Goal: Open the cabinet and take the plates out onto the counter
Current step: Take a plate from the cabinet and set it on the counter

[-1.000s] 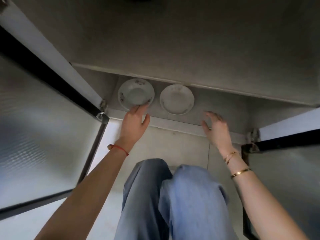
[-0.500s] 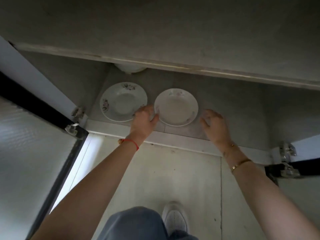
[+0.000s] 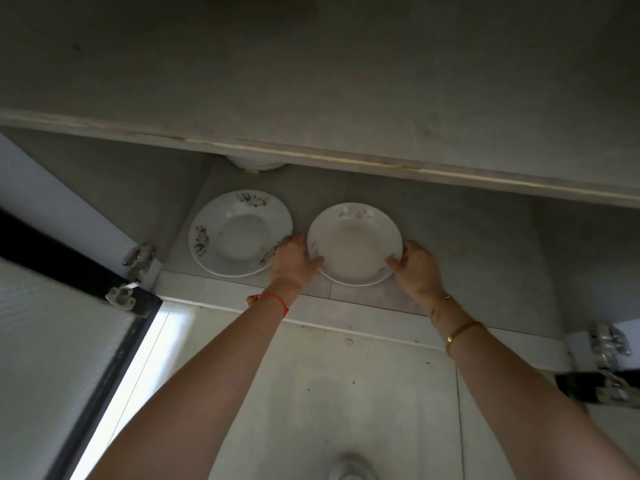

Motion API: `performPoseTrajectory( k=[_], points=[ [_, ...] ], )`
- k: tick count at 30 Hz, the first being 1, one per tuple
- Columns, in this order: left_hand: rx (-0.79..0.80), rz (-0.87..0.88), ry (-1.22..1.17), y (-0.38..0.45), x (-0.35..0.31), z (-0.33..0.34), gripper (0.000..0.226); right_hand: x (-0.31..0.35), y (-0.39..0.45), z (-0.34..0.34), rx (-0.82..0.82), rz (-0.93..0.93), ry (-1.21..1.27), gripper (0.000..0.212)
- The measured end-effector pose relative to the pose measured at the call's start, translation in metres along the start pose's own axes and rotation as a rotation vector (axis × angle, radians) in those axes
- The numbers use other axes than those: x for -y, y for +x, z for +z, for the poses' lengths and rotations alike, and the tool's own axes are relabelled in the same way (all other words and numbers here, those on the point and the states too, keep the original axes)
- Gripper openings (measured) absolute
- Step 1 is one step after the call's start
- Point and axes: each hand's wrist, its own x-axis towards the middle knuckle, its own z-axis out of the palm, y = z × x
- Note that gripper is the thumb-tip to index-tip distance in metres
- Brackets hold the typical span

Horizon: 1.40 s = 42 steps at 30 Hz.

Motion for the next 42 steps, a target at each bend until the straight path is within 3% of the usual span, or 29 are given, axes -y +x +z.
performPoseTrajectory(
  k=[3,14,24,32,42],
  points=[
    [0.059,-0.011,-0.114,-0.005,0.002,0.007,0.04,0.001,-0.003,0.0,-0.001,0.009,0.01,0.038],
    [0.045,-0.015,-0.321,-0.042,0.02,0.008,0.04,-0.005,-0.046,0.007,-0.026,0.008,0.171,0.031],
    [-0.061,-0.002,-0.298,-0.116,0.029,-0.03,0.042,0.01,-0.111,0.002,-0.019,-0.074,0.296,0.04],
    [-0.114,-0.032,-0.282,-0.185,-0.009,-0.116,0.048,0.07,-0.178,-0.055,-0.038,-0.083,0.235,0.04],
    [-0.047,-0.151,-0.288,-0.346,-0.102,-0.278,0.051,0.185,-0.326,-0.214,0.028,-0.028,0.24,0.041]
  ],
)
